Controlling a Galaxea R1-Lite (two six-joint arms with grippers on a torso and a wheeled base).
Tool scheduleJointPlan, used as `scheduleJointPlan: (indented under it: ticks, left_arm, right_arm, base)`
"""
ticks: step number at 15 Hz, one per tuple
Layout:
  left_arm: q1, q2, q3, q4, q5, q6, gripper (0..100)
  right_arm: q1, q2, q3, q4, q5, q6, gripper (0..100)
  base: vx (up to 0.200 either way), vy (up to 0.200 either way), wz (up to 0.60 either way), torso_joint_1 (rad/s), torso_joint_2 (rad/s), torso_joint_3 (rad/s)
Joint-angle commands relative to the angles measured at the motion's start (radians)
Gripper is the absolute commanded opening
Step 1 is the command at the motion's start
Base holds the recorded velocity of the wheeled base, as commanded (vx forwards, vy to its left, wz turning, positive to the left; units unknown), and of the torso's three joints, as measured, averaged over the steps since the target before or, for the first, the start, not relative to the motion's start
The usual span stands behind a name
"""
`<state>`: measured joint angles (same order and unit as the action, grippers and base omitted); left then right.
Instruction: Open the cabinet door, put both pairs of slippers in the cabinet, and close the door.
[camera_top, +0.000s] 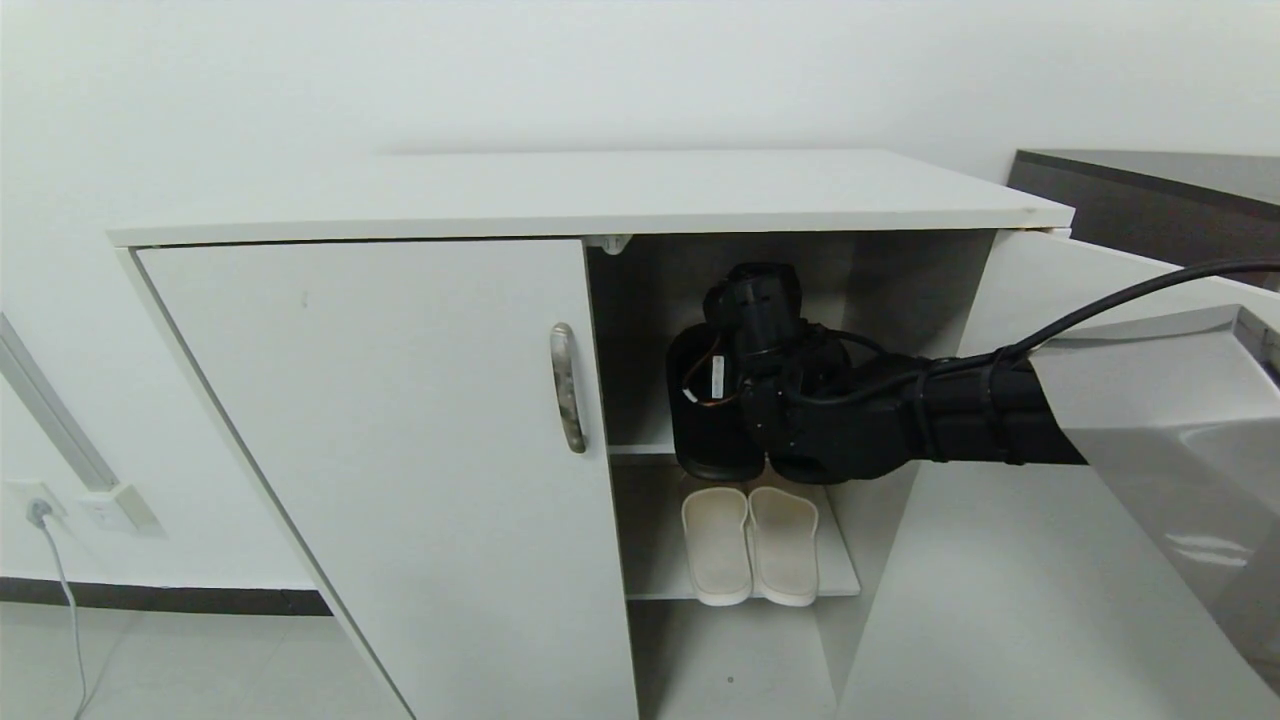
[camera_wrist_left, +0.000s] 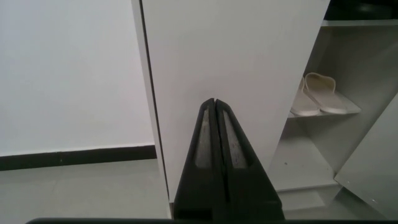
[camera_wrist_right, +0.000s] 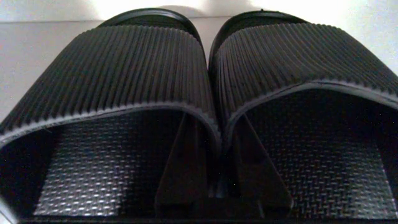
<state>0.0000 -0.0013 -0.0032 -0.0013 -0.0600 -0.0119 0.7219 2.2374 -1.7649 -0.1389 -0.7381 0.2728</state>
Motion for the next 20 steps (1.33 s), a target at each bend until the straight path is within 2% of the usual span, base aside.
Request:
scheduleJointPlan:
  ticks: [1, 9, 10, 13, 20]
  left_arm:
    - [0.0, 0.001, 0.0, 0.0, 0.0, 0.0, 0]
    - [0.0, 0.001, 0.0, 0.0, 0.006, -0.003, 0]
    - [0.0, 0.001, 0.0, 0.0, 0.006, -0.003, 0]
    - [0.0, 0.001, 0.0, 0.0, 0.006, -0.005, 0]
    - [0.0, 0.001, 0.0, 0.0, 0.006, -0.005, 0]
  right_arm:
    - [-0.001, 0.005, -0.001, -0.001, 0.0, 0.0, 0]
    - [-0.006, 0.021, -0.011, -0.001, 0.0, 0.005, 0]
    - [-0.006, 0.021, -0.011, -0.001, 0.0, 0.005, 100]
    - [-0.002, 0.021, 0.002, 0.001, -0.003, 0.009, 100]
    - [0.037, -0.085, 0.139, 0.001, -0.012, 0.011, 100]
  base:
    - [0.0, 0.0, 0.0, 0.0, 0.0, 0.0]
    - [0.0, 0.0, 0.0, 0.0, 0.0, 0.0]
    - [0.0, 0.0, 0.0, 0.0, 0.0, 0.0]
    - [0.0, 0.0, 0.0, 0.0, 0.0, 0.0]
    - [0.0, 0.0, 0.0, 0.0, 0.0, 0.0]
